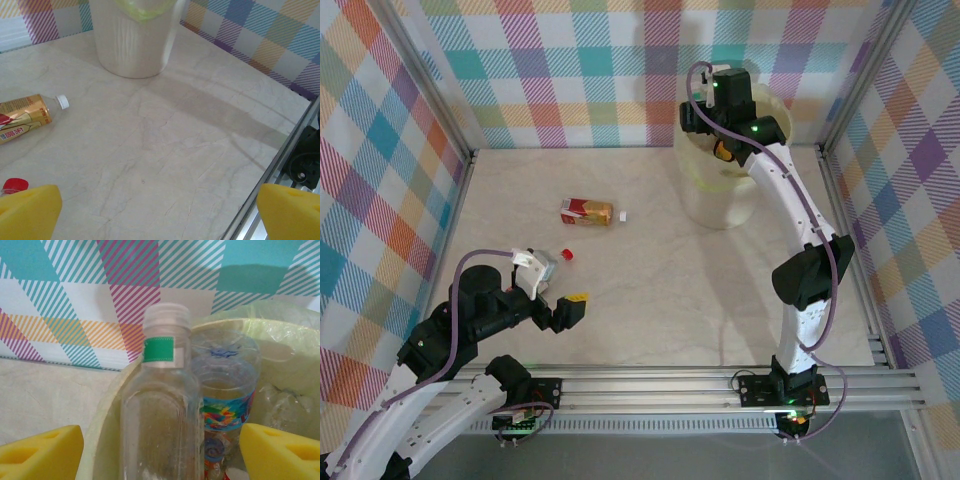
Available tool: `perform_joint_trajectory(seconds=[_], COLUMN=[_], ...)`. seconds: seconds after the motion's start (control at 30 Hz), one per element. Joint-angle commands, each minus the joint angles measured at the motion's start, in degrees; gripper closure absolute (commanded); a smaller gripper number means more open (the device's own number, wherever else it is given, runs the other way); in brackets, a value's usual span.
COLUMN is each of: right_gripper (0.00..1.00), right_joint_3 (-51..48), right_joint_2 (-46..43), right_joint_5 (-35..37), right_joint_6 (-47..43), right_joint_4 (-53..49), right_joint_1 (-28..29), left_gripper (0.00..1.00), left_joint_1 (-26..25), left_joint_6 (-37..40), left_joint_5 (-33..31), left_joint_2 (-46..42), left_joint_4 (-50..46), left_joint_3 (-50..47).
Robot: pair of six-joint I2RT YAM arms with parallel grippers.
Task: Put the plastic bottles in the bin
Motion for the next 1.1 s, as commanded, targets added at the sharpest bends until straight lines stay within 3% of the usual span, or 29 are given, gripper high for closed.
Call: perform_joint_trajectory(seconds=[0.0, 0.27, 0.6, 0.77, 1.07], right_gripper=[0.18, 0.17, 0.18, 0.18, 0.13], right_joint_3=[1.2, -5.9, -17.2, -19.1, -17.9], right_joint_2=[-2.4, -8.7, -14.8, -12.5, -1.5], right_joint_5=[0.1, -6.1, -14.6, -20.2, -23.2], right_joint_6=[-0.1, 0.0, -2.6, -2.7, -2.4], right_joint_4=[-0.1, 3.1, 5.6, 4.9, 5.4], right_joint_1=[-0.3, 0.7, 9.6, 14.1, 19.1], left_gripper=[0.0, 0.0, 0.0, 0.0, 0.0], left_joint_1=[0.6, 0.7, 1.3, 1.5, 1.5], left_joint_6=[-0.6, -0.5, -0.6, -0.6, -0.6], left_joint_5=[0.9, 1.0, 1.5, 1.4, 1.1], left_joint_2=[0.1, 0.1, -0.3, -0.5, -0.5], left_joint_4=[0.8, 0.9, 1.3, 1.3, 1.3], left_joint_3=[0.4, 0.3, 0.3, 0.3, 0.2])
